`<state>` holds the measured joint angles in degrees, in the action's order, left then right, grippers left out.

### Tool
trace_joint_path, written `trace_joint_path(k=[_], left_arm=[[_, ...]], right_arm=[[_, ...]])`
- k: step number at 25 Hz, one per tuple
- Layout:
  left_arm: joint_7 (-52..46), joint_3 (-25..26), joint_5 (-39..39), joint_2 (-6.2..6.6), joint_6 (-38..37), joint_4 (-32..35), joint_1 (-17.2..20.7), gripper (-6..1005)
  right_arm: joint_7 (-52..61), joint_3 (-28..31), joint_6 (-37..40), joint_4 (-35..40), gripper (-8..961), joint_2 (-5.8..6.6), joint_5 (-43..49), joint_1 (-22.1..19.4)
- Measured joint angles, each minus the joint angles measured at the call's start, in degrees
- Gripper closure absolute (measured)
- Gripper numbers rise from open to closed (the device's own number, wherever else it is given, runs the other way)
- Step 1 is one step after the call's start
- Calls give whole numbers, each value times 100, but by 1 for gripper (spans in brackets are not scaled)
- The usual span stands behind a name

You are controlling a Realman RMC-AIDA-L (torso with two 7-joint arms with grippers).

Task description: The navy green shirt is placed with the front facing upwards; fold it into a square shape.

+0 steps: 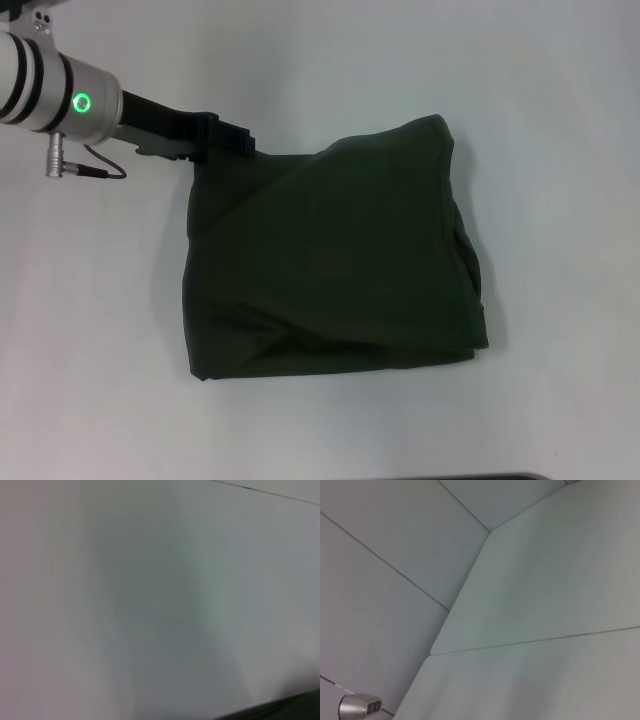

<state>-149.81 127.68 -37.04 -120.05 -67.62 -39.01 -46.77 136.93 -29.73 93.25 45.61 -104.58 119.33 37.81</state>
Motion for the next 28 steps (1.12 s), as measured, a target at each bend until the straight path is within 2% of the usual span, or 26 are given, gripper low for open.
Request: trace_joint_path(k=[5,11,16,24,28], left_arm=[[-142,-228,93,15,-168,-38,-90,260],[-156,-250,99,-4,-180,-86,-121,464],[-164,-224,88,-5,-195,-160,-110,702],[-177,-239,93,-1,-215,-185,-83,846],[-179,-134,45,87,-318,-233,-2,924]], right_arm=[[0,3,-1,0,22,0,-10,8],[0,3,-8,0,24,0,-15,-3],[0,2,-9,0,23,0,-15,-23],[0,10,-9,0,22,0,-15,-17],[0,11,-8,0,22,0,-15,-15]])
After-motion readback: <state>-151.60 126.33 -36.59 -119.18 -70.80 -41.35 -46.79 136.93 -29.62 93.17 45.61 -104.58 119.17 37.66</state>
